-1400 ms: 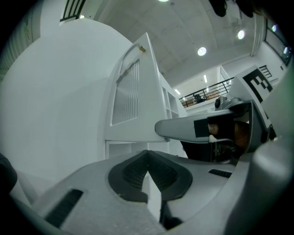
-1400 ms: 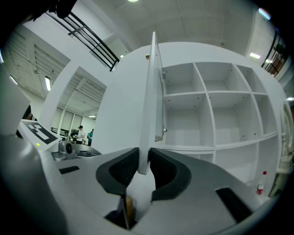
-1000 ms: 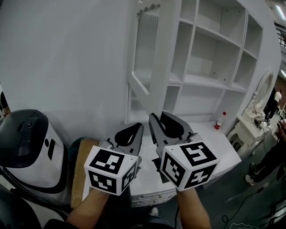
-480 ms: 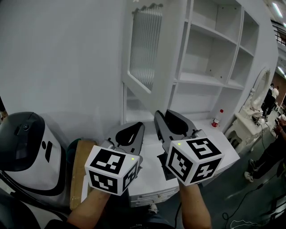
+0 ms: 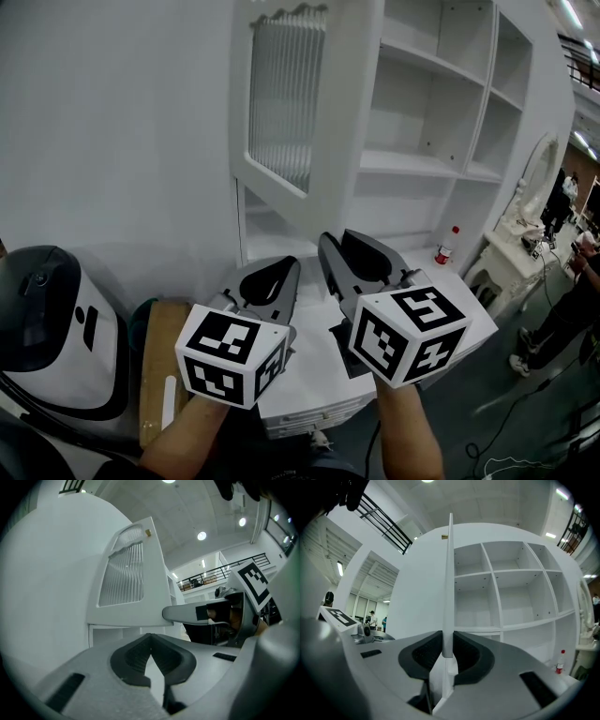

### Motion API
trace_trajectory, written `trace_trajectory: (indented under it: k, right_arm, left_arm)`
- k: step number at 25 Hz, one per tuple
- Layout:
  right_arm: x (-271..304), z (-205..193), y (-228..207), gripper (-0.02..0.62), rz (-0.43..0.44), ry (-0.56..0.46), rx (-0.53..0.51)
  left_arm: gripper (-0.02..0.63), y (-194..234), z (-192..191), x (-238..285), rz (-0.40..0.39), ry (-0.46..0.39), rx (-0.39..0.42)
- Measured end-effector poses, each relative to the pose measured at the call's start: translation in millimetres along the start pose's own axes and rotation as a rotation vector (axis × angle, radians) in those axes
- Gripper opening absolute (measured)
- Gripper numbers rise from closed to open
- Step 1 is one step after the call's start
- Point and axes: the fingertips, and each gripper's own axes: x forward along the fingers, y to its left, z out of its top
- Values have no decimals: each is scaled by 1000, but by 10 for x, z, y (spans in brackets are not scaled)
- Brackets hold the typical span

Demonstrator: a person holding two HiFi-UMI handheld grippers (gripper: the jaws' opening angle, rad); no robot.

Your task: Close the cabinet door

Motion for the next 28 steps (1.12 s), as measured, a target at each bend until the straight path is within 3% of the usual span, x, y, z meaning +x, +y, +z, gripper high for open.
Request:
trace_trajectory:
  k: [20,28]
  right_arm:
    - [146,-23,-709,89,64,-14,32]
    - [276,-41,-1026,95,48,-14,23]
  left_arm:
    - [11,-73,-70,675,-2,20,24]
    - [11,-46,-67,914,8,19,35]
